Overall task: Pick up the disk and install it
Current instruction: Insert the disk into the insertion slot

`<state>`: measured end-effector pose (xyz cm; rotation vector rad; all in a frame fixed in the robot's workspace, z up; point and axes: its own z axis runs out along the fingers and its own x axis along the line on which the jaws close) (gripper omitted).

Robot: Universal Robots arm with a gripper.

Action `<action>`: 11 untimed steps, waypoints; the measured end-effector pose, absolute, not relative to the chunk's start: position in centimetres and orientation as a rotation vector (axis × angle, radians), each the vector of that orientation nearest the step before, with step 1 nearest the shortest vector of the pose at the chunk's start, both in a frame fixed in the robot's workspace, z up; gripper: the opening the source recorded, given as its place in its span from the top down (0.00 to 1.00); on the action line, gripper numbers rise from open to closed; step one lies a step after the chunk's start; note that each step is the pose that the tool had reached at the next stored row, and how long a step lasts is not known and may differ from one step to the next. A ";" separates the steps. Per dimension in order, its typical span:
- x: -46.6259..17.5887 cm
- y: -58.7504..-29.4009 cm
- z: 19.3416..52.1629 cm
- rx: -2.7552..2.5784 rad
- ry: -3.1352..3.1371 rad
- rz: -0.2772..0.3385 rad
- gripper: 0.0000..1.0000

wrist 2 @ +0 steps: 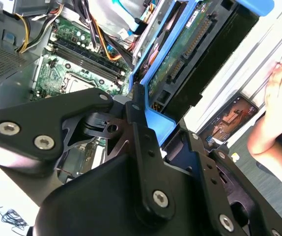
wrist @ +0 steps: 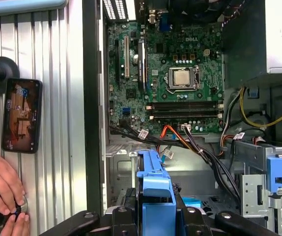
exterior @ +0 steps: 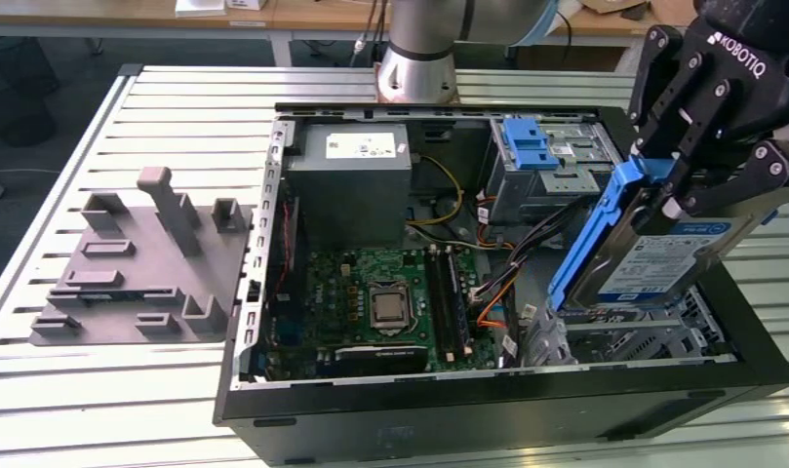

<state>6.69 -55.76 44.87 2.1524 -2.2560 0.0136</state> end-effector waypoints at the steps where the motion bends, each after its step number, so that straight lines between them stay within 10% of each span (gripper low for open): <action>1: 6.7 -55.8 44.9 2.152 -2.256 0.014 0.64; 11: 7.6 -55.9 44.4 2.155 -2.254 0.013 0.64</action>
